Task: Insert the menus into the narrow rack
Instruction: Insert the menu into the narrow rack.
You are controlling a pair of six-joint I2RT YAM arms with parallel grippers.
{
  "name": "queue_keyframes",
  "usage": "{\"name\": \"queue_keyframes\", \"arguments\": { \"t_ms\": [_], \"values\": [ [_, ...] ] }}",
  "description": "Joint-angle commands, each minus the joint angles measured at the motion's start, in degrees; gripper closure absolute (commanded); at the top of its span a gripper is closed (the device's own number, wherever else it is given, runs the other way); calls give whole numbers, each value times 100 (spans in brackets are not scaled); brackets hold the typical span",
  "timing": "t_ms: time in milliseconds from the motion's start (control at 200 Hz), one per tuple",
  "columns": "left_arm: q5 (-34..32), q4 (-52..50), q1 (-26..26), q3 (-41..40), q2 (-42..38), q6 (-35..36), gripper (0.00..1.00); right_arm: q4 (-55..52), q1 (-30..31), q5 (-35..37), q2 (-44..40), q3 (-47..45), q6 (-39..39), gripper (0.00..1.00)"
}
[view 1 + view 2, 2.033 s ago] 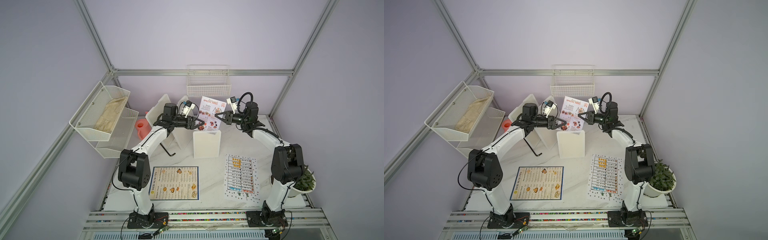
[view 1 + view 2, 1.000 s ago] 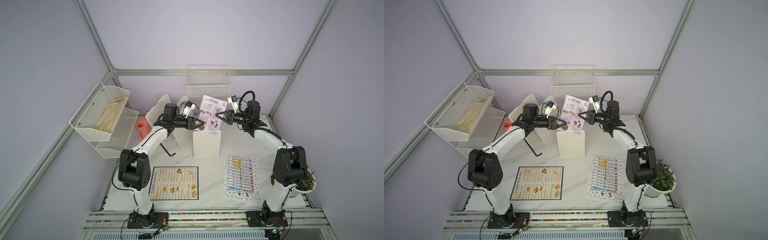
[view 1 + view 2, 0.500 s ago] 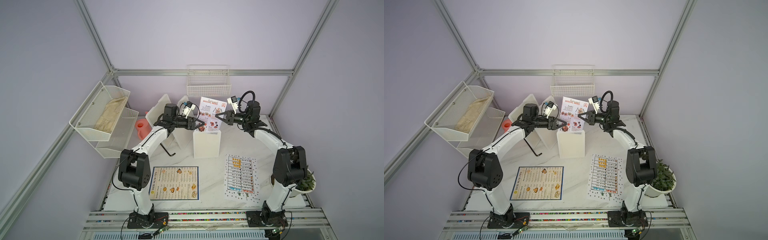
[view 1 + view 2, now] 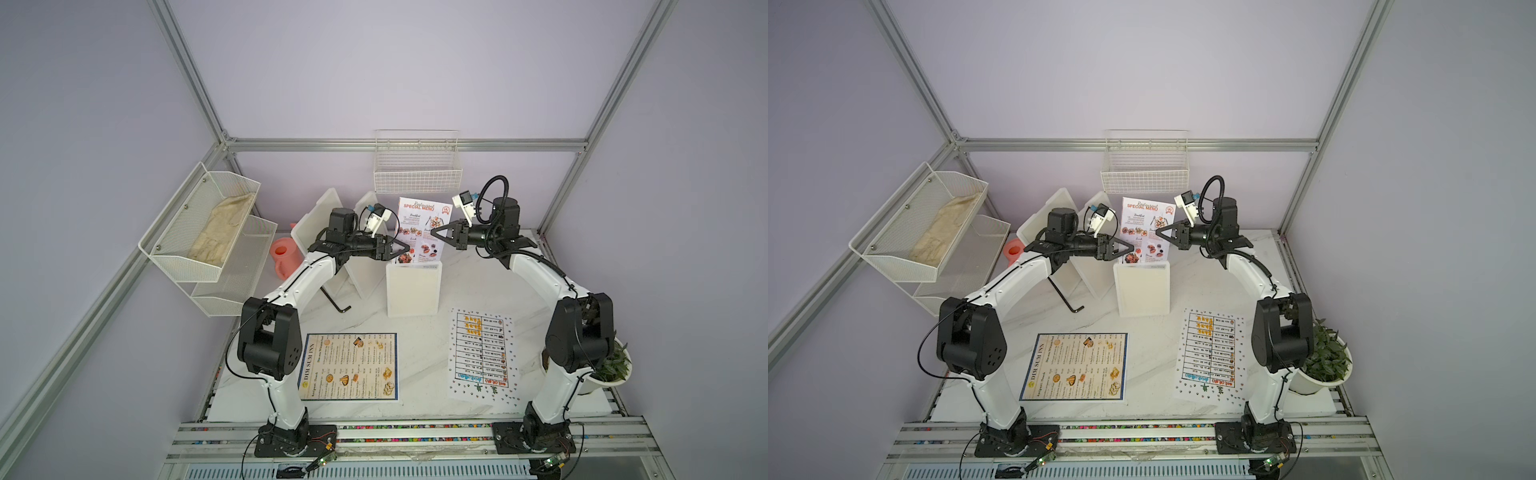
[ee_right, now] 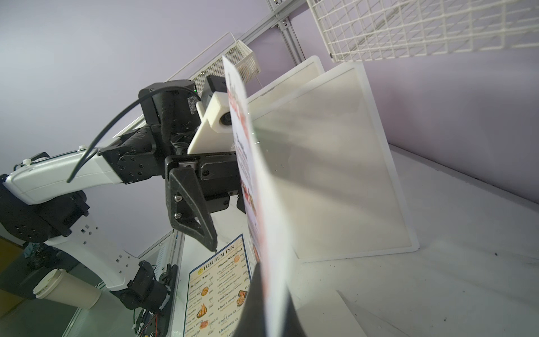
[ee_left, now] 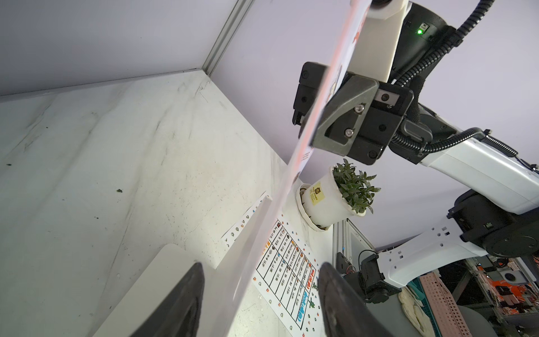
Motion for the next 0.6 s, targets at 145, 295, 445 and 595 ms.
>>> {"name": "queue_keyframes", "arguments": {
  "t_ms": [145,295,445,595],
  "values": [
    [13,58,-15,428,79,80,41,-973,93,-19,190,480,-783,100],
    [-50,76,-16,508,52,75,44,-1219,138,52,257,619,-950,100],
    [-134,170,-5,545,20,37,48,-1460,185,61,321,743,-1109,100],
    [-297,407,34,431,-54,-95,54,-1538,196,61,314,722,-1170,100]
  ]
}}
